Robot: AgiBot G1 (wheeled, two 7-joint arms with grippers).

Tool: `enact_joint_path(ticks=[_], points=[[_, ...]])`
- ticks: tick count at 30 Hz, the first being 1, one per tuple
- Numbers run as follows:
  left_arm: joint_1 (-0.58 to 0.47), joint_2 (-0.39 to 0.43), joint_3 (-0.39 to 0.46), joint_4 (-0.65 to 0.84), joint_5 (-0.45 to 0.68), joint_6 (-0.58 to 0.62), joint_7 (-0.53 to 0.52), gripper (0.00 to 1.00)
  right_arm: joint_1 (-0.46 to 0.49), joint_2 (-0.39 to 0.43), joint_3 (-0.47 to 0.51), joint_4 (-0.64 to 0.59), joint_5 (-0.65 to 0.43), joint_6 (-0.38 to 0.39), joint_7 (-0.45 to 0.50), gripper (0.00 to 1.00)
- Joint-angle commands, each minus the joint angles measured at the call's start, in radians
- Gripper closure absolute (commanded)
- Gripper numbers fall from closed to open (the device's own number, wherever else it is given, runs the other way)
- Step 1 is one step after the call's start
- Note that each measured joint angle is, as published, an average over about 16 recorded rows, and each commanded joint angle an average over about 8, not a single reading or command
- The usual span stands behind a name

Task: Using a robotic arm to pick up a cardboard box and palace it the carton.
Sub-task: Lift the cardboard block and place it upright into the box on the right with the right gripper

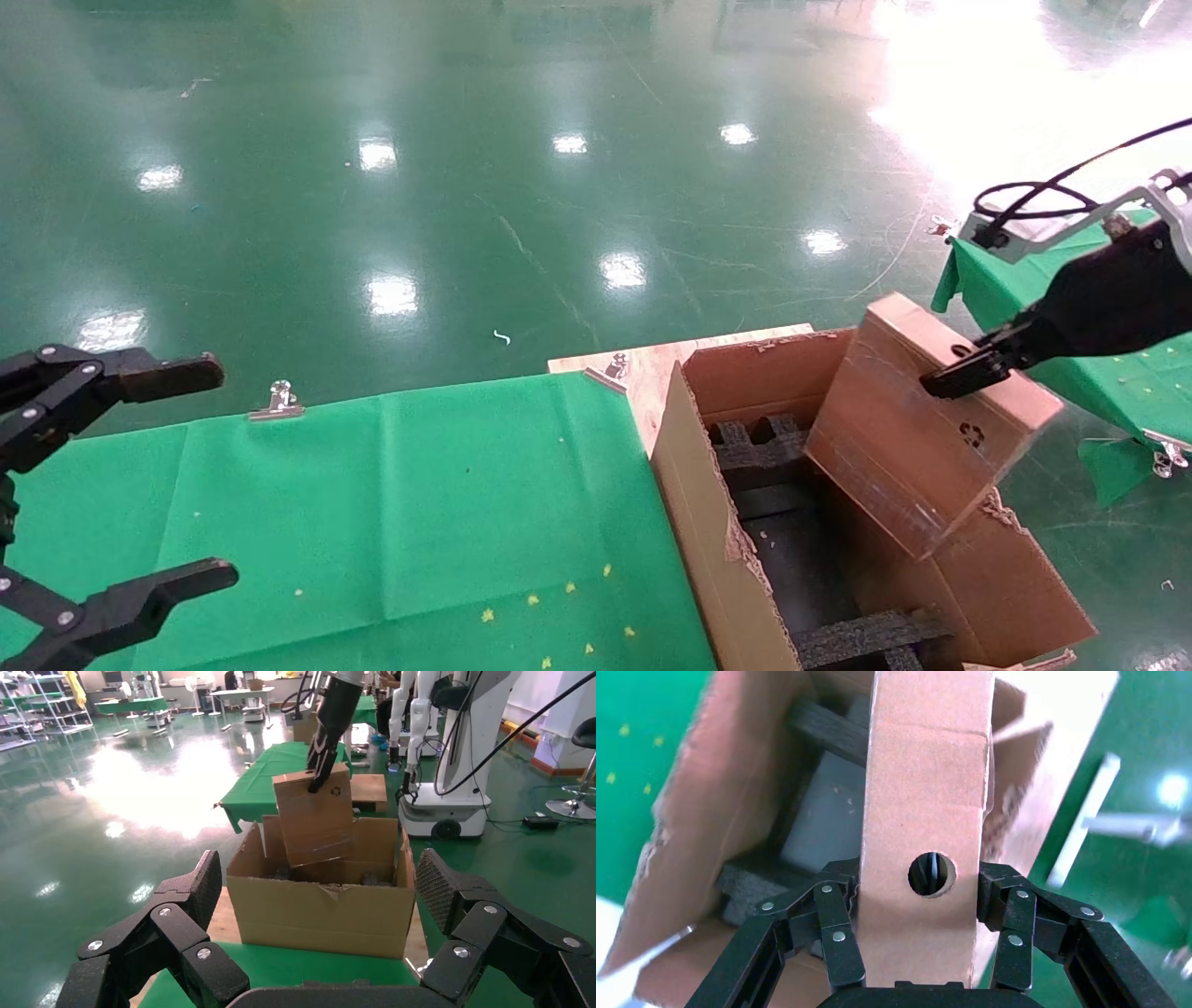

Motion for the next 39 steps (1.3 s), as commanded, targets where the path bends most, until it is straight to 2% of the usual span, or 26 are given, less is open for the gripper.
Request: enact_joint_path(ticks=[1,3,7,17,22,29,39], points=[[0.0,0.0,0.0,0.0,0.0,0.0,0.0,0.0,-0.001,0.019,-0.011,0.05,-0.018,0.023,0.109,1.0],[0.0,0.0,0.0,0.0,0.0,0.0,0.0,0.0,-0.001,0.033,-0.016,0.081,-0.025,0.034,0.166,1.0],[0.0,0.0,0.0,0.0,0.0,0.0,0.0,0.0,-0.001,0.045,-0.021,0.11,-0.03,0.045,0.21,1.0],[0.0,0.0,0.0,0.0,0.0,0.0,0.0,0.0,-0.001,0.035,-0.017,0.087,-0.026,0.037,0.172,1.0],[0.0,0.0,0.0,0.0,0.0,0.0,0.0,0.0,-0.007,0.034,-0.021,0.089,-0.036,0.052,0.2,1.0],[0.0,0.0,0.0,0.0,0.0,0.0,0.0,0.0,-0.014,0.06,-0.04,0.174,-0.103,0.133,0.335,1.0],[0.0,0.0,0.0,0.0,0.0,0.0,0.0,0.0,-0.015,0.133,-0.076,0.392,-0.247,0.23,0.611,1.0]])
